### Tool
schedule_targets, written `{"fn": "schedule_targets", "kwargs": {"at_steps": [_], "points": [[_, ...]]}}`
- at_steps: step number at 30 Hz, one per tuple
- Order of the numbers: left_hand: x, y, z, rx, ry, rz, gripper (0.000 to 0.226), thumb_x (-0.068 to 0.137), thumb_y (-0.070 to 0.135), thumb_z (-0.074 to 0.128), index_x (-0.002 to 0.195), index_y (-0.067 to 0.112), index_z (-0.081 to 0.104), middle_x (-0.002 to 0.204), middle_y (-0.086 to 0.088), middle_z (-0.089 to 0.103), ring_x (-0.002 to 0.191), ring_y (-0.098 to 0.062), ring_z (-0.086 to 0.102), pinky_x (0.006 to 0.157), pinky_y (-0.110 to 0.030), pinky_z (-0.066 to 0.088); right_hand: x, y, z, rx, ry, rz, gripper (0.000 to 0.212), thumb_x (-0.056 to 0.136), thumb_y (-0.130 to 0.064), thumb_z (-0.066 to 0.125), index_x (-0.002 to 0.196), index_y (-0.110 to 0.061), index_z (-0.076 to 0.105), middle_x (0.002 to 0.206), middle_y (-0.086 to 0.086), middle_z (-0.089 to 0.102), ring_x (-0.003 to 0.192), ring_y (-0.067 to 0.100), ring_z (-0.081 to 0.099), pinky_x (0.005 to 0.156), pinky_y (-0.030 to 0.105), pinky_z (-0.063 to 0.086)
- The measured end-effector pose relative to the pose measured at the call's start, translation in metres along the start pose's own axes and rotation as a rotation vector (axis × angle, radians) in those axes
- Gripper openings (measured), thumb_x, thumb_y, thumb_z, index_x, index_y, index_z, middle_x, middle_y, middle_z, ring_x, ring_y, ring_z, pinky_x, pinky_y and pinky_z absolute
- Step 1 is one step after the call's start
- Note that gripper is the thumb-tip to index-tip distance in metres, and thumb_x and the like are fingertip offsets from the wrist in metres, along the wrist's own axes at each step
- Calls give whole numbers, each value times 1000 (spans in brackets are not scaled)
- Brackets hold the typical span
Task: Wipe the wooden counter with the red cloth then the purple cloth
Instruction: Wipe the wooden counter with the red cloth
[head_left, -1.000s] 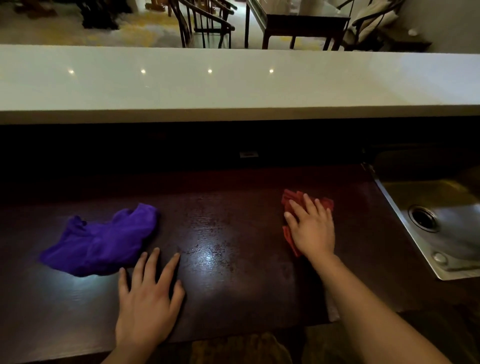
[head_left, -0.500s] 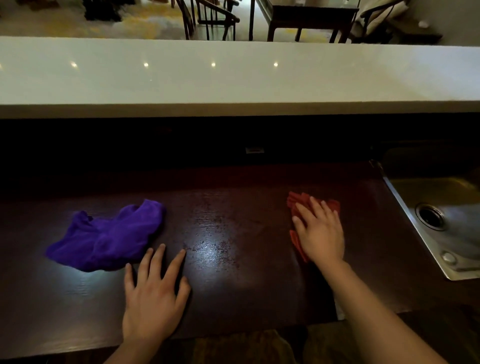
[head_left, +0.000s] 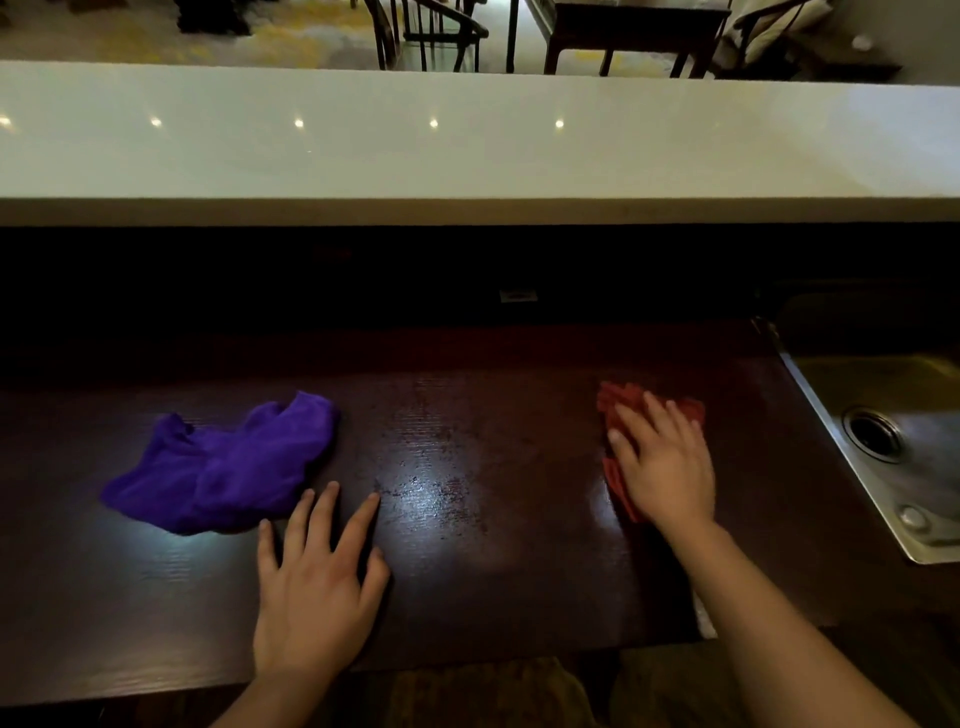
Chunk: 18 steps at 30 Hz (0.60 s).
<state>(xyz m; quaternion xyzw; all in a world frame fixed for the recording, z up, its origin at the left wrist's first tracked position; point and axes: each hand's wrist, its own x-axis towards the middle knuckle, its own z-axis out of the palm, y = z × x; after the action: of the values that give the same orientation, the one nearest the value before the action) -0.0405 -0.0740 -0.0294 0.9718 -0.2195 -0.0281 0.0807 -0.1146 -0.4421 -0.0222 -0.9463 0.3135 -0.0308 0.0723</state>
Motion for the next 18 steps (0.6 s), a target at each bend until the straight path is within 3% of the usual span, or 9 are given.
{"fn": "schedule_targets", "kwargs": {"at_steps": [3,7,10,12,14,18], "points": [[0,-1,0,8,-6,-3,60,87,51,34,144,34,44,153,-11,40,146,-29,26,116,-62,15,27,-45,5,-3,-34,34,50,98,-55,37,144,-38,43,161,4,27,148,29,19,121,46,12],[0,-1,4,-14,17,-3,59,86,50,36,142,35,46,151,-10,43,144,-29,29,115,-63,18,-10,-88,17,-18,-86,-384,48,98,-56,34,142,-40,45,160,2,30,148,26,23,122,45,12],[0,-4,5,-32,31,5,59,85,49,38,141,35,47,150,-11,43,144,-30,30,114,-64,19,-50,-55,16,-6,-107,-600,44,98,-54,36,136,-39,52,157,-2,37,146,21,29,121,43,17],[0,-4,6,-32,50,9,59,84,48,39,140,33,48,150,-12,44,143,-31,32,113,-65,20,-51,-18,10,-12,-83,-548,43,97,-51,38,135,-38,55,154,-1,41,144,23,35,119,44,22],[1,-3,6,-36,61,15,59,83,47,40,139,31,50,149,-13,45,142,-32,34,112,-65,21,-30,4,3,3,-56,-337,44,97,-48,37,135,-35,56,154,2,42,143,26,35,118,47,24],[0,-1,5,-15,60,19,59,85,47,38,140,30,50,149,-13,45,142,-33,33,112,-66,21,33,-28,5,-22,-13,-6,46,100,-49,36,142,-34,47,159,1,32,148,27,22,121,46,13]]}}
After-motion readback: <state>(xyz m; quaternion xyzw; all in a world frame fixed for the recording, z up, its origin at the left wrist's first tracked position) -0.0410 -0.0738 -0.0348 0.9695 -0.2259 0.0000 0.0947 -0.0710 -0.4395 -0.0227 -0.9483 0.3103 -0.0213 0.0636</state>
